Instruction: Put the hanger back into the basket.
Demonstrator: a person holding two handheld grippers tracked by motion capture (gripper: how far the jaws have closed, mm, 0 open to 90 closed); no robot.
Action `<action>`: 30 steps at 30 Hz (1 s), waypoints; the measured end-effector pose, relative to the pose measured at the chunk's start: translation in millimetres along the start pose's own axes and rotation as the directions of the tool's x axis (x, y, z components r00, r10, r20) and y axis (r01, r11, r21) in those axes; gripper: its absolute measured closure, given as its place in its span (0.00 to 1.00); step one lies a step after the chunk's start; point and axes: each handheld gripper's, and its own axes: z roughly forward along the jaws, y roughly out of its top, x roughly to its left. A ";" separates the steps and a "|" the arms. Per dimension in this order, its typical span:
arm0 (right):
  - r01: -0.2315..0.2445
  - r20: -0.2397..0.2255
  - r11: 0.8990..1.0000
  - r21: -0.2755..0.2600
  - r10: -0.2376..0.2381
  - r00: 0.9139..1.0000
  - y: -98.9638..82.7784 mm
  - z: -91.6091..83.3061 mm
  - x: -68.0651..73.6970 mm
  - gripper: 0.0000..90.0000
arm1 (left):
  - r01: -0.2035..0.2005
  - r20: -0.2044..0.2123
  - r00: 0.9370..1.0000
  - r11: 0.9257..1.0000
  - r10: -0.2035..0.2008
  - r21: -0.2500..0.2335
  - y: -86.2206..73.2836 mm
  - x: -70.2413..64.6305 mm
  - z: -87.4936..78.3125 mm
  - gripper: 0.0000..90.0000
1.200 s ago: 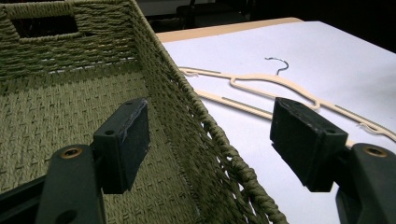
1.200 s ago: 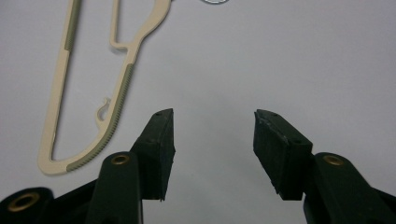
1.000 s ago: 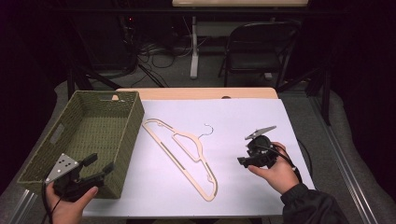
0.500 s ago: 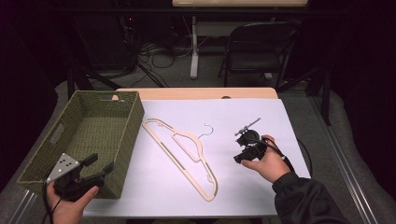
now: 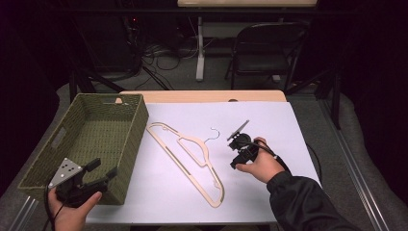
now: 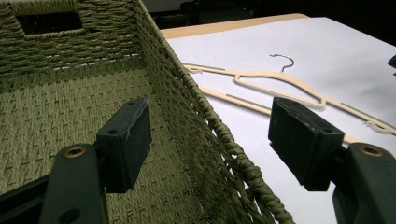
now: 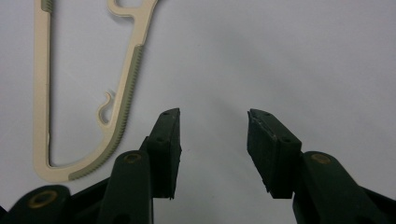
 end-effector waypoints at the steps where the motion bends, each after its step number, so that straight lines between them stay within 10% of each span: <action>1: 0.000 0.000 1.000 0.000 0.000 1.000 0.0 0.0 0.0 0.61 | -0.001 0.001 1.000 1.000 0.001 0.000 0.0 0.0 0.1 0.34; 30: 0.054 -0.047 0.996 0.065 -0.051 0.998 39.3 50.0 47.0 0.70 | -0.001 0.007 1.000 1.000 0.001 0.011 -1.6 0.1 3.6 0.34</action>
